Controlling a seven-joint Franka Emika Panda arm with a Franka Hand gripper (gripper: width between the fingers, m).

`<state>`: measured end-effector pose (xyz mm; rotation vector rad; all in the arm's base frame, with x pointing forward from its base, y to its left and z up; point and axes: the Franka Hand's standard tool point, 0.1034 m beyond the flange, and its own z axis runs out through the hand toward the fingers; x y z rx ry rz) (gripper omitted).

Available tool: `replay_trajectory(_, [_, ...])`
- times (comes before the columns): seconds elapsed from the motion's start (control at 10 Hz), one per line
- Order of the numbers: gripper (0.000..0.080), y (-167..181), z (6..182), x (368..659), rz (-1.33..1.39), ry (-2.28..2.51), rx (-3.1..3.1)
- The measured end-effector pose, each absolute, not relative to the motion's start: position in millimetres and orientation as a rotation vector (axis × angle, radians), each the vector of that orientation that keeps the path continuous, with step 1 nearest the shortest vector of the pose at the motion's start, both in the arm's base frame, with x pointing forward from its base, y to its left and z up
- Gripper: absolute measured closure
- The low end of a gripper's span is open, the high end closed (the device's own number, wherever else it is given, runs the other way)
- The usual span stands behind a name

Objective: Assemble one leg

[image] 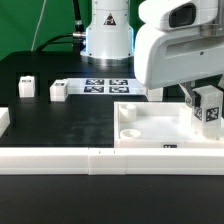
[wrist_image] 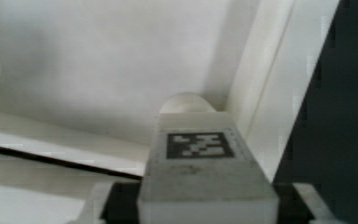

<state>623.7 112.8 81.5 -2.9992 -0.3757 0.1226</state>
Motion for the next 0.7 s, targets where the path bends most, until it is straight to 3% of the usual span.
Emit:
replay_trajectory(0.2, [0.0509,112.8,81.5,623.7,0.125,-0.331,-3.005])
replay_trajectory(0.7, [0.0509,118.5,80.7,624.0,0.119,0.668,-2.979])
